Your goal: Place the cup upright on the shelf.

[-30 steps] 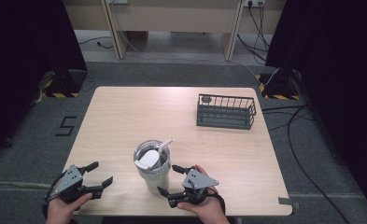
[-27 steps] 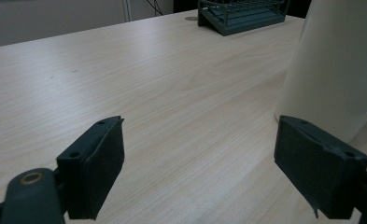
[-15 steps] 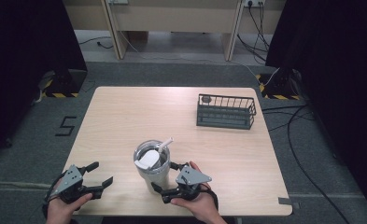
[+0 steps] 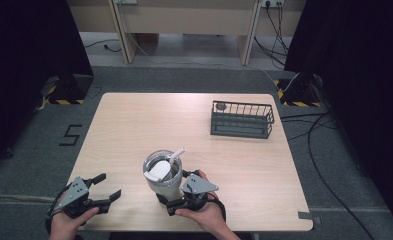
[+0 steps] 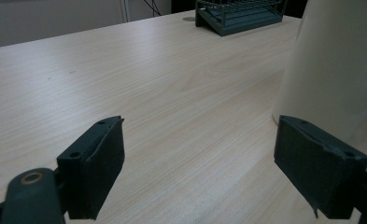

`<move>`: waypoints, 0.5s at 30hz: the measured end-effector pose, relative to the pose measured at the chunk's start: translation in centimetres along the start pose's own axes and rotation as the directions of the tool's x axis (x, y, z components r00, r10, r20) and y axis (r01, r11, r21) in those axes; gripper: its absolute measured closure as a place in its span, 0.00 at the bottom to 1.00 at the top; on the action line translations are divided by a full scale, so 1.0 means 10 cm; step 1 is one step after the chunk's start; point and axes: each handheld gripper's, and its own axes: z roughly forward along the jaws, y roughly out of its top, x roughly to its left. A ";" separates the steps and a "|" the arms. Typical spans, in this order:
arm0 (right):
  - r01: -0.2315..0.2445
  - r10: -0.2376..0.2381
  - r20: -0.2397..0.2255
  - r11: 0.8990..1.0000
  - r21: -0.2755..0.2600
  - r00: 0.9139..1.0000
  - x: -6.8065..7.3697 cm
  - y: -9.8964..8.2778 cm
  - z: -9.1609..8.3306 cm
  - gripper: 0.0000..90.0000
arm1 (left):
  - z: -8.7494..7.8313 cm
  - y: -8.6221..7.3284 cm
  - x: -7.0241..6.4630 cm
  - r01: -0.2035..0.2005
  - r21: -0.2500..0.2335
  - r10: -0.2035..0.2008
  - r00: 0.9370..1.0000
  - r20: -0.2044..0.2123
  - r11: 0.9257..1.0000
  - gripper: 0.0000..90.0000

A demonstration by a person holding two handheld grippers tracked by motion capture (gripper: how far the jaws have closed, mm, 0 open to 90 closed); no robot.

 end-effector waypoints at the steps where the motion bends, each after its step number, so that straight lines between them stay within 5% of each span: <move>1: -0.001 0.001 0.003 1.000 0.001 1.000 0.00 0.00 0.01 0.05 | 0.00 0.00 0.00 0.000 0.000 0.000 1.000 0.000 1.000 0.17; 15: 0.024 -0.024 0.019 1.000 -0.006 1.000 0.04 -0.01 0.14 0.12 | 0.00 0.00 0.00 0.000 -0.002 0.000 1.000 0.004 1.000 0.18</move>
